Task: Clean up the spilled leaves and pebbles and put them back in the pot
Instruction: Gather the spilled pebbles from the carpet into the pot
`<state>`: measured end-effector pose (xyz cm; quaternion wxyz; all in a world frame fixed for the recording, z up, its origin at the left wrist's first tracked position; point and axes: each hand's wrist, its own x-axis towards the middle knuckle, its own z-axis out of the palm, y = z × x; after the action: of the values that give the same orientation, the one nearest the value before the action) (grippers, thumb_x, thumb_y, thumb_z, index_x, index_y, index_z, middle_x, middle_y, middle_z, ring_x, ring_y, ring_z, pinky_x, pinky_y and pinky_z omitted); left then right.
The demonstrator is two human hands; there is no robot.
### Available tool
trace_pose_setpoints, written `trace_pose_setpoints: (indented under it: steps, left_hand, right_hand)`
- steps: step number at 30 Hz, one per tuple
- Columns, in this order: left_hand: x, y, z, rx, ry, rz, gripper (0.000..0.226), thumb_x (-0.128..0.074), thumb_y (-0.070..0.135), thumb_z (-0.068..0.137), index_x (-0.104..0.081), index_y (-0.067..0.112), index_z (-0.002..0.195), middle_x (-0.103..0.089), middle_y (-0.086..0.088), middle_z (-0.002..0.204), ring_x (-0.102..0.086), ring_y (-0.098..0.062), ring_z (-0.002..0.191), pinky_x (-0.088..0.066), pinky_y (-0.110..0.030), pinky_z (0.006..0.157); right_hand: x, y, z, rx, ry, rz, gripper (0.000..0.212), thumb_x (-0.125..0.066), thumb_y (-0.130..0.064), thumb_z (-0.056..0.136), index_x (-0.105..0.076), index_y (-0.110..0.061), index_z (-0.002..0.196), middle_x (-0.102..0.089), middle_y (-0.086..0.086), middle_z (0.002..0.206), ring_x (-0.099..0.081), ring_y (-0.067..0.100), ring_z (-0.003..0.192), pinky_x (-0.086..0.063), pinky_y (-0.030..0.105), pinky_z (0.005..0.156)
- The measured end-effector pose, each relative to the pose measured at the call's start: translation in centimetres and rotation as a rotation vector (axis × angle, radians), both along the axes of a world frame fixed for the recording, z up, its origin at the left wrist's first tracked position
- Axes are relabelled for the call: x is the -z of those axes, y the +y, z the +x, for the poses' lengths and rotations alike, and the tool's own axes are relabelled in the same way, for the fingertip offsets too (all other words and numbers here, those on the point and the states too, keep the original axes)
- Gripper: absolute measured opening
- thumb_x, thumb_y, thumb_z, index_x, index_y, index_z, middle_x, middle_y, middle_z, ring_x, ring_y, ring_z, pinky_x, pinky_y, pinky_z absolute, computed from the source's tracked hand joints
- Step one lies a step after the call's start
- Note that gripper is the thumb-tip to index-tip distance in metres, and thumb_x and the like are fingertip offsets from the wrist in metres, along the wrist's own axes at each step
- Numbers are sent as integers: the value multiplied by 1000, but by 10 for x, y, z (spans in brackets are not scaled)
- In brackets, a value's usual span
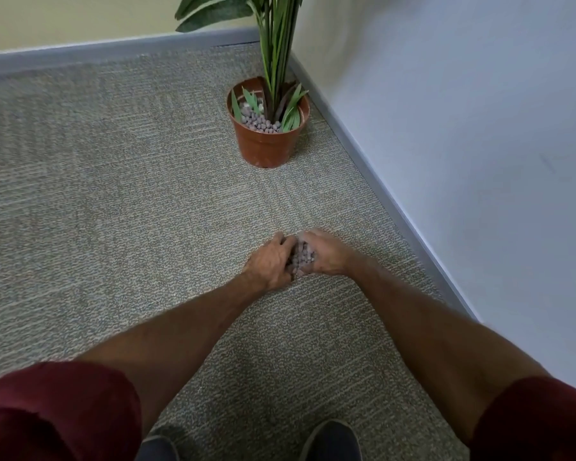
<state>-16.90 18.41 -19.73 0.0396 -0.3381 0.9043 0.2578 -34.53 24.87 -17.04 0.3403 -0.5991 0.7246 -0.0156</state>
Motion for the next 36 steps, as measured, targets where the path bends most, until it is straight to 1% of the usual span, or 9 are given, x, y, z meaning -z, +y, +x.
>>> trace_pose_setpoints:
  steps: [4, 7, 12, 17, 22, 26, 30, 33, 36]
  left_hand:
    - [-1, 3, -2, -49, 7, -7, 73, -78, 34, 92, -42, 14, 152, -50, -8, 132, -67, -29, 106, -61, -44, 91]
    - [-3, 5, -3, -40, -9, -47, 62, -74, 34, 94, -48, 11, 146, -51, -9, 127, -68, -30, 100, -63, -43, 87]
    - [-5, 7, -3, -31, -24, -74, 49, -65, 33, 101, -51, 9, 141, -56, -10, 126, -69, -31, 102, -63, -46, 88]
    - [-4, 8, -1, 9, -22, -115, 36, -55, 32, 104, -53, 11, 134, -60, -10, 120, -66, -26, 90, -58, -39, 76]
    - [-1, 6, 2, -75, -5, 20, 20, -67, 31, 101, -61, 15, 113, -63, -4, 102, -64, -20, 82, -60, -35, 75]
    - [-1, -4, 4, -68, 24, 95, 13, -66, 24, 104, -68, 12, 107, -69, -4, 97, -64, -15, 77, -54, -26, 67]
    - [-5, -9, 7, 69, 30, 48, 15, -64, 25, 105, -70, 12, 107, -69, -4, 106, -69, -18, 90, -61, -35, 84]
    - [-2, -3, 9, 217, 17, -34, 17, -57, 29, 109, -65, 13, 111, -63, -3, 112, -66, -16, 87, -59, -31, 79]
    - [1, 1, 12, 315, -6, -113, 21, -47, 28, 113, -58, 11, 119, -59, -5, 112, -66, -17, 86, -62, -34, 78]
  right_hand:
    - [1, 3, 3, -52, 4, -38, 72, -86, -37, 88, -53, -12, 147, -54, 12, 138, -54, 26, 120, -50, 48, 108]
    - [2, 8, 7, -34, 38, -26, 75, -82, -42, 91, -51, -13, 152, -49, 20, 151, -52, 36, 134, -46, 51, 115]
    - [-2, 11, 10, -43, -4, -110, 43, -81, -37, 92, -67, -10, 122, -56, 8, 112, -55, 22, 99, -49, 35, 85]
    - [-11, 10, 8, -92, 33, -179, 20, -80, -26, 95, -76, -10, 106, -58, -3, 99, -52, 16, 92, -45, 31, 84]
    - [-25, 6, 6, -65, -93, -222, 55, -62, -53, 93, -83, -2, 97, -70, -1, 80, -53, 5, 60, -44, 25, 63]
    - [-30, 8, 3, -19, -177, -260, 69, -57, -61, 85, -84, 2, 91, -78, 15, 79, -64, 19, 60, -48, 29, 59]
    - [-21, 3, -7, 150, -184, -193, 18, -82, -20, 93, -85, -3, 97, -83, 7, 87, -81, 20, 75, -66, 31, 68]
    - [-19, -3, -11, 282, -208, -144, 10, -84, -15, 91, -84, -7, 97, -79, -5, 75, -76, 5, 64, -57, 20, 58]
    - [-22, -6, -13, 354, -231, -123, 16, -85, -19, 90, -84, -7, 100, -81, 5, 82, -78, 15, 70, -60, 25, 64]
